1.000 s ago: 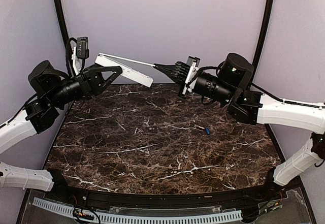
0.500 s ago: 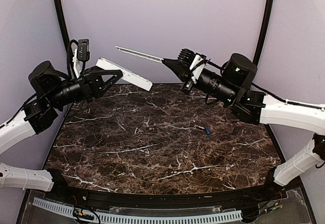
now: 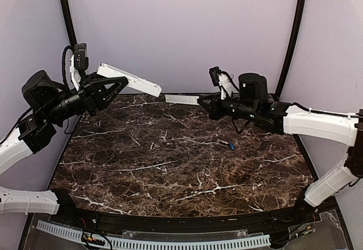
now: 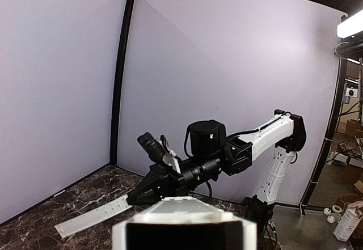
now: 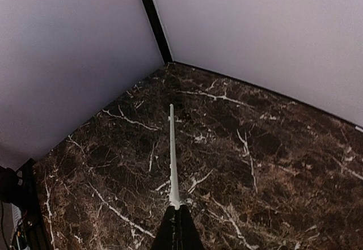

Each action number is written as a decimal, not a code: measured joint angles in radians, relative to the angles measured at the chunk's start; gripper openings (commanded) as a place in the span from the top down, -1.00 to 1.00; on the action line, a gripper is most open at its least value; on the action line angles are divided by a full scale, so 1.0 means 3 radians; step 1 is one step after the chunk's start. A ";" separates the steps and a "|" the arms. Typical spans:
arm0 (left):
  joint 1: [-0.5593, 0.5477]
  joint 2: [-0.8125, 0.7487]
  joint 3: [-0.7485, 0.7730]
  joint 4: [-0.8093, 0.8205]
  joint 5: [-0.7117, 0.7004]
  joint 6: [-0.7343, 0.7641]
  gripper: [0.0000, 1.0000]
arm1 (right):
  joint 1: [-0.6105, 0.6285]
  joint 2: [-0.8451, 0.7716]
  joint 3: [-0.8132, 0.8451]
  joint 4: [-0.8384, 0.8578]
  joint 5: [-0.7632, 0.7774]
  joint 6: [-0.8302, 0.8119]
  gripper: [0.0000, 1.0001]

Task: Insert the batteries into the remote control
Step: Place the screwdriver at the center of the board.

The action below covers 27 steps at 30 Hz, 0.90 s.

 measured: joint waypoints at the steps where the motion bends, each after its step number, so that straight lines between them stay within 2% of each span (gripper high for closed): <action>1: 0.0000 -0.0011 -0.0011 0.0001 -0.0009 0.0023 1.00 | -0.0064 0.0041 -0.0079 -0.0028 -0.0078 0.0225 1.00; 5: 0.0000 -0.0015 -0.0042 -0.0001 -0.0033 0.0083 1.00 | -0.0242 0.0333 -0.0314 -0.0043 -0.0392 0.0966 1.00; 9: 0.0000 -0.0015 -0.0066 -0.0011 -0.0062 0.0120 1.00 | -0.0313 0.0669 -0.0509 0.0076 -0.0614 0.1480 1.00; 14: 0.0000 -0.0032 -0.0074 -0.0050 -0.0090 0.0184 1.00 | -0.0313 0.0928 -0.0581 0.0177 -0.0791 0.1826 1.00; 19: 0.0000 -0.0039 -0.0075 -0.0079 -0.0102 0.0234 1.00 | -0.0313 0.0965 -0.0610 0.0214 -0.0849 0.2005 0.98; 22: 0.0000 -0.0039 -0.0079 -0.0097 -0.0100 0.0261 1.00 | -0.0313 0.0989 -0.0609 0.0188 -0.0844 0.2061 0.68; 27: 0.0000 -0.0039 -0.0079 -0.0120 -0.0097 0.0296 1.00 | -0.0314 0.1114 -0.0546 0.0014 -0.0823 0.2096 0.49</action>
